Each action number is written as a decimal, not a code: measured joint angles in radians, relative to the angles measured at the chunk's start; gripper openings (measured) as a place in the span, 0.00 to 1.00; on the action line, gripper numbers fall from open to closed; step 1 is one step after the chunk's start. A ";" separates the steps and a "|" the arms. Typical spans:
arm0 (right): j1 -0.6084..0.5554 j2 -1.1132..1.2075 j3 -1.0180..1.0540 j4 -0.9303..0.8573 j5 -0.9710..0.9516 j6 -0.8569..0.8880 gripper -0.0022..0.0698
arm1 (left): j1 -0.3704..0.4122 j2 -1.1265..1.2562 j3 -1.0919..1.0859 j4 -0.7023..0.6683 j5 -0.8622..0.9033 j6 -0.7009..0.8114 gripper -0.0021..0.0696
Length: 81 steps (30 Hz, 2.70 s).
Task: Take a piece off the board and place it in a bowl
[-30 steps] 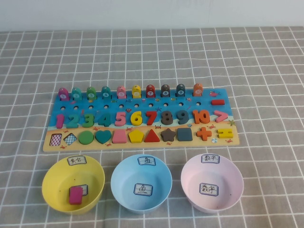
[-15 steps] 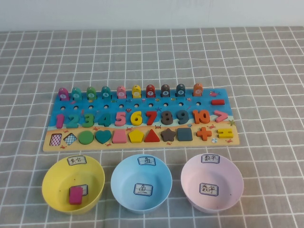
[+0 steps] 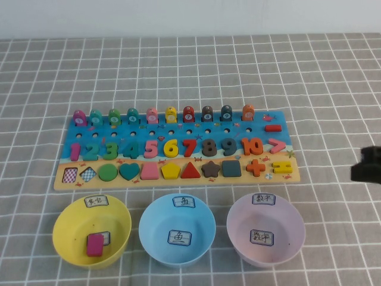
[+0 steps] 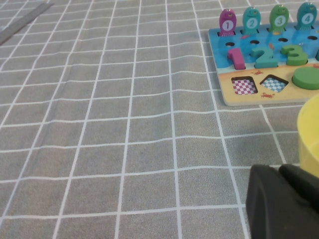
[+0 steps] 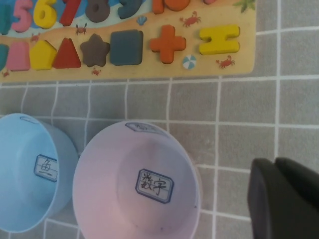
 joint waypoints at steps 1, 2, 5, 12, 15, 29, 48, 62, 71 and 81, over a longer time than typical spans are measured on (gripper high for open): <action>0.016 0.026 -0.025 -0.013 0.001 0.011 0.01 | 0.000 0.000 0.000 0.000 0.000 0.000 0.03; 0.038 0.052 -0.051 -0.031 0.002 0.025 0.01 | 0.000 0.000 0.000 0.000 0.000 0.000 0.03; 0.119 0.123 -0.128 -0.111 0.010 0.097 0.01 | 0.000 0.000 0.000 0.000 0.000 0.000 0.03; 0.274 0.289 -0.335 -0.290 0.096 0.260 0.01 | 0.000 0.000 0.000 0.000 0.000 0.000 0.03; 0.308 0.350 -0.423 -0.315 0.137 0.278 0.01 | 0.000 0.000 0.000 0.000 0.000 0.000 0.03; 0.386 0.606 -0.729 -0.521 0.344 0.472 0.12 | 0.000 0.000 0.000 0.000 0.000 0.000 0.03; 0.384 0.782 -0.869 -0.610 0.380 0.609 0.45 | 0.000 0.000 0.000 0.000 0.000 0.000 0.03; 0.362 0.825 -0.878 -0.629 0.382 0.635 0.45 | 0.000 0.000 0.000 0.000 0.000 0.000 0.03; 0.361 0.840 -0.880 -0.629 0.367 0.639 0.54 | 0.000 0.000 0.000 0.000 0.000 0.000 0.03; 0.361 0.857 -0.880 -0.629 0.344 0.642 0.55 | 0.000 0.000 0.000 0.000 0.000 0.000 0.03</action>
